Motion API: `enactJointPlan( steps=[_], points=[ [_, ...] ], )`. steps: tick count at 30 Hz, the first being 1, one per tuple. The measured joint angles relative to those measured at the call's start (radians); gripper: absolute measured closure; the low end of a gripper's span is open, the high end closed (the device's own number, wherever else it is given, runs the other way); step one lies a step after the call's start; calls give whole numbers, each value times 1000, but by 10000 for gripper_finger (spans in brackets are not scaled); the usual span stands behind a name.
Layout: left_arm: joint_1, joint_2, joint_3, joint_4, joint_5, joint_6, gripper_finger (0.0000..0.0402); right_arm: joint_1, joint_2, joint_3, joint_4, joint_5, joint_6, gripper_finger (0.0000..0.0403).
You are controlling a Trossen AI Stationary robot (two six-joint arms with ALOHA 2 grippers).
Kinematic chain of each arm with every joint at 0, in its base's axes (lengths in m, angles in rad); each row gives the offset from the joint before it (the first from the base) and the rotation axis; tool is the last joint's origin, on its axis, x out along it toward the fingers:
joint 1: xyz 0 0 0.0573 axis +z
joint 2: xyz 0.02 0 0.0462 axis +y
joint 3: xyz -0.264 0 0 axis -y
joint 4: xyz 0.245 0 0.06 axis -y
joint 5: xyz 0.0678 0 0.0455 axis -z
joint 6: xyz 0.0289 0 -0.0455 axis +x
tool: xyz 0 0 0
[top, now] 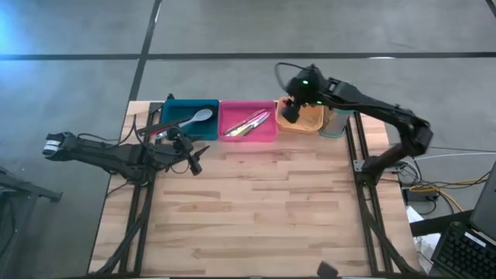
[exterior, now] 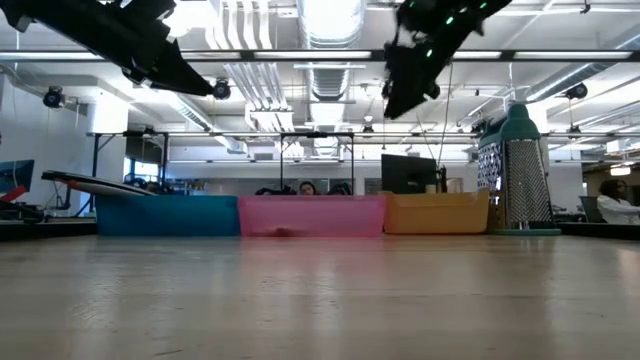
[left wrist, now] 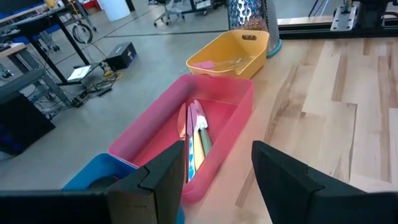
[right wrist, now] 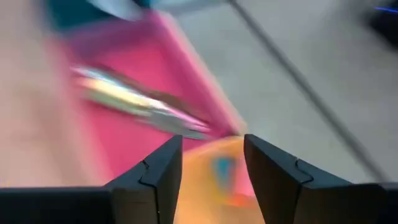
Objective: Pick & Place Kitchen Items
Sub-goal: Return to Home Position
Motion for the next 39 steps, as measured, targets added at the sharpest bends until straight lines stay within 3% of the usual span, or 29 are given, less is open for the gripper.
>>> enactJointPlan(
  steps=[3,5,15,22,31,39],
  points=[
    [0,0,0,-2,0,0,211,10,-115,-68,12,-213,35,248],
    [0,0,0,-3,0,0,211,19,-196,-134,41,-285,59,254],
    [0,0,0,-4,1,0,211,179,-687,-652,456,-297,200,274],
    [0,0,0,-4,1,0,211,296,-959,-930,730,-296,161,280],
    [0,0,0,-4,4,0,211,312,-1137,-1106,767,-293,159,267],
    [0,0,0,-4,4,0,211,312,-1156,-1219,765,-295,166,258]
  ],
)
